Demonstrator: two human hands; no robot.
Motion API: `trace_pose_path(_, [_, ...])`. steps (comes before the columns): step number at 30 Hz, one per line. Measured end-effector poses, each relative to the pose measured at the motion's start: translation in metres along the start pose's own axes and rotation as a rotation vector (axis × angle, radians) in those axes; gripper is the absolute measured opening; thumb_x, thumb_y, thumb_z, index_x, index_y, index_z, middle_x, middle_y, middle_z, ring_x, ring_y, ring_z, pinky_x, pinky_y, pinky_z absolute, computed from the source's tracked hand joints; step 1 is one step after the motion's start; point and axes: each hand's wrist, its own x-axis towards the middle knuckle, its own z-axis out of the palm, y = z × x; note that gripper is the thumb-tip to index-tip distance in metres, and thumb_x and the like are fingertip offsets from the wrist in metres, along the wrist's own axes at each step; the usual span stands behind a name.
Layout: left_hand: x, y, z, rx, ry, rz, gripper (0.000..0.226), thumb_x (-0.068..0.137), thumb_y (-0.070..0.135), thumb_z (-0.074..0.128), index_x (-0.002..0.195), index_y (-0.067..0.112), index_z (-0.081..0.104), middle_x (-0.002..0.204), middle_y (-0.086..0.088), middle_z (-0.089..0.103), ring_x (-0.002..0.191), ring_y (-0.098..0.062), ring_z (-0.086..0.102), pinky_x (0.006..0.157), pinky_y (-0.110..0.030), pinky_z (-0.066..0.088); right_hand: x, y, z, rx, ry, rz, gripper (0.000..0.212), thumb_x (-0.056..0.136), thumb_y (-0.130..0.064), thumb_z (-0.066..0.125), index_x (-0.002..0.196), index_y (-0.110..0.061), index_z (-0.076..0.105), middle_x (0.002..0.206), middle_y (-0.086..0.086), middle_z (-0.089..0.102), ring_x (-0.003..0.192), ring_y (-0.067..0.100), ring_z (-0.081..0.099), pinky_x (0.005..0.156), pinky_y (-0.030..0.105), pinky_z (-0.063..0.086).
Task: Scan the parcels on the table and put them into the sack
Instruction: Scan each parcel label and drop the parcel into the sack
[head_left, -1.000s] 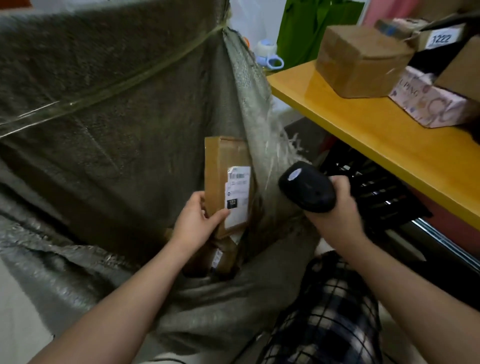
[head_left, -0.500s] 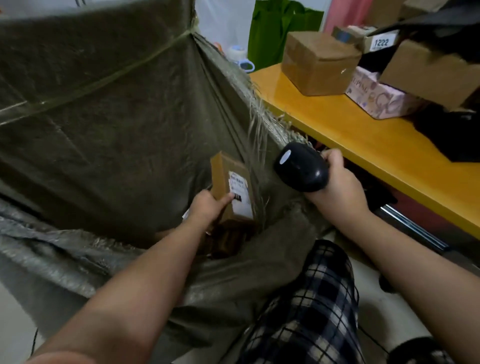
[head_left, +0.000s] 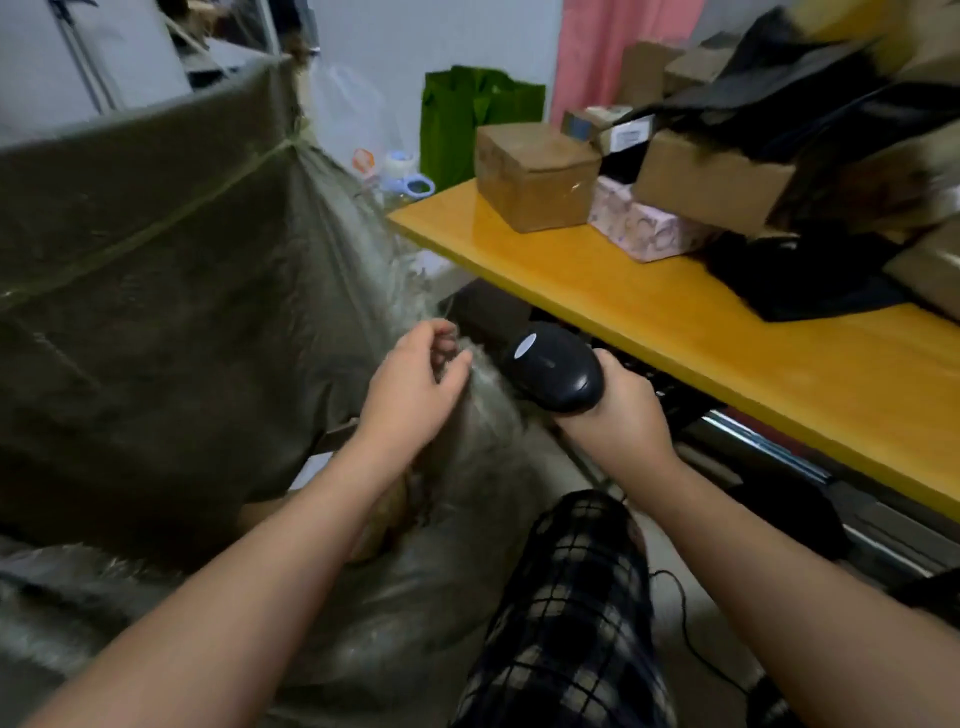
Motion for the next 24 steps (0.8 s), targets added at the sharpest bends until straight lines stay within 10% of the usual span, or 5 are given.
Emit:
trace_pose_path(16, [-0.048,0.238,0.183,-0.134,-0.417,0.577,0.029,0.094,0.032,0.056,0.120,0.020,0.056,0.109,0.007,0.055,0.092,-0.009,0.053,0.071,-0.018,0.040,-0.120,0.109,-0.257,0.142,0.675,0.258,0.050,0.070,-0.031,0.077,0.116,-0.035,0.058,0.092,-0.031,0.058,0.084,-0.011,0.054,0.066,0.000,0.034])
trace_pose_path(24, [-0.084,0.362,0.276,0.170,-0.447,0.982,0.062,0.090,0.046,0.056,0.143,0.020,0.037,0.150,-0.008,0.032,0.139,-0.028,0.027,0.113,-0.044,0.024,-0.179,0.151,-0.313,0.210,0.937,0.368,0.050,0.076,-0.023,0.079,0.122,-0.017,0.060,0.112,0.003,0.068,0.103,0.022,0.063,0.092,0.039,0.050])
